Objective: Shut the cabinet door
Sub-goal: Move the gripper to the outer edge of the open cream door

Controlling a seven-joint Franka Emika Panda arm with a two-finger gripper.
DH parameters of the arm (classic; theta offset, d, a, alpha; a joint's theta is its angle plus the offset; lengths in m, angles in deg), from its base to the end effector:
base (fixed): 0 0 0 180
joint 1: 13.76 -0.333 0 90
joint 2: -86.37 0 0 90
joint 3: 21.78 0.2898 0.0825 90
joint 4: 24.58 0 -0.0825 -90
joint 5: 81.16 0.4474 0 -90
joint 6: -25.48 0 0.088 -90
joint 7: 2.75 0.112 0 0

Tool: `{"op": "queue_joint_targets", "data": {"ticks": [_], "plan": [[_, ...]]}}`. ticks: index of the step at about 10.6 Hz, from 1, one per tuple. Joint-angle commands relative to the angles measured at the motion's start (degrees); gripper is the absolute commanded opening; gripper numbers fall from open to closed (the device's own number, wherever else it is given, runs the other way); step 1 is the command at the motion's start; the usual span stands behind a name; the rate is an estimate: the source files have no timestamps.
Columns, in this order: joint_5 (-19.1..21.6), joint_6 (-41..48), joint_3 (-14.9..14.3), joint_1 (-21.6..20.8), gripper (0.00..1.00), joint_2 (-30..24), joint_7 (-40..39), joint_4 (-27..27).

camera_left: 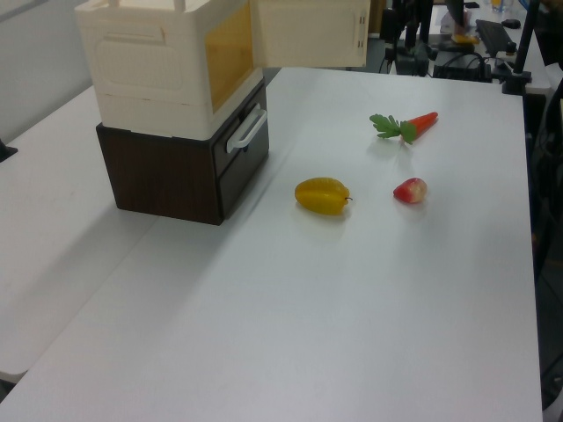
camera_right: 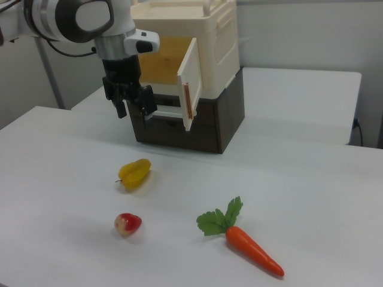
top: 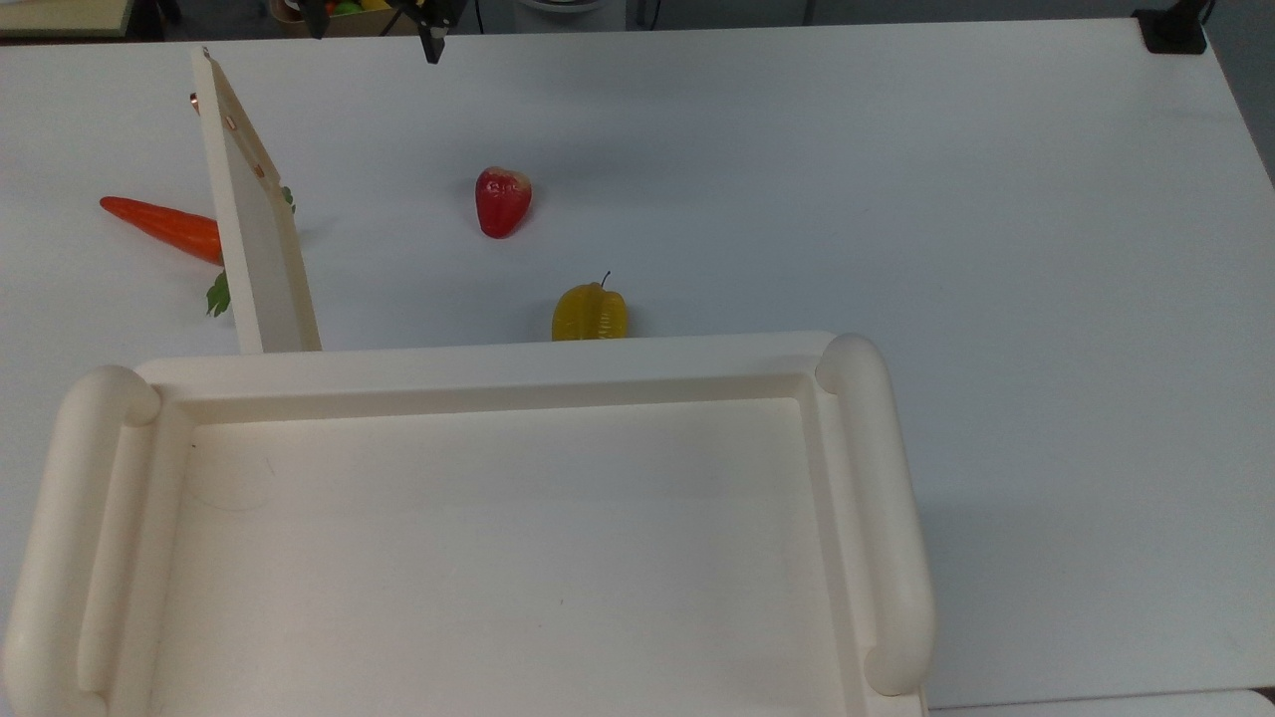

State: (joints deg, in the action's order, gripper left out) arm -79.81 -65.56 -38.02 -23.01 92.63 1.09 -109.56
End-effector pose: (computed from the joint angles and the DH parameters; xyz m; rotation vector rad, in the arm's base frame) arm 0.6458 -0.0681 0.5752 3.1208 -0.2939 0.0010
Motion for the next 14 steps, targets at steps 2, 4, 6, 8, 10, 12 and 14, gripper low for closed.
{"op": "queue_joint_targets", "data": {"ticks": [2,4,6,8,10,12,14], "plan": [[-0.8,0.4,-1.1,-1.7,1.00,-1.4,-2.0,-1.2],[-0.7,0.7,-2.0,-2.2,1.00,-1.5,-6.6,-1.3],[-0.6,2.8,-2.9,-2.6,0.81,-1.5,-7.1,-1.2],[0.1,3.0,-3.0,-2.6,0.11,-1.7,-12.5,-1.3],[0.2,2.5,-4.5,-2.6,0.00,-1.6,-21.0,-1.3],[1.6,-2.3,-7.1,-2.7,0.00,-1.3,-31.7,-1.1],[1.7,-7.7,-10.3,-3.4,0.00,-0.2,-39.7,-1.1]]}}
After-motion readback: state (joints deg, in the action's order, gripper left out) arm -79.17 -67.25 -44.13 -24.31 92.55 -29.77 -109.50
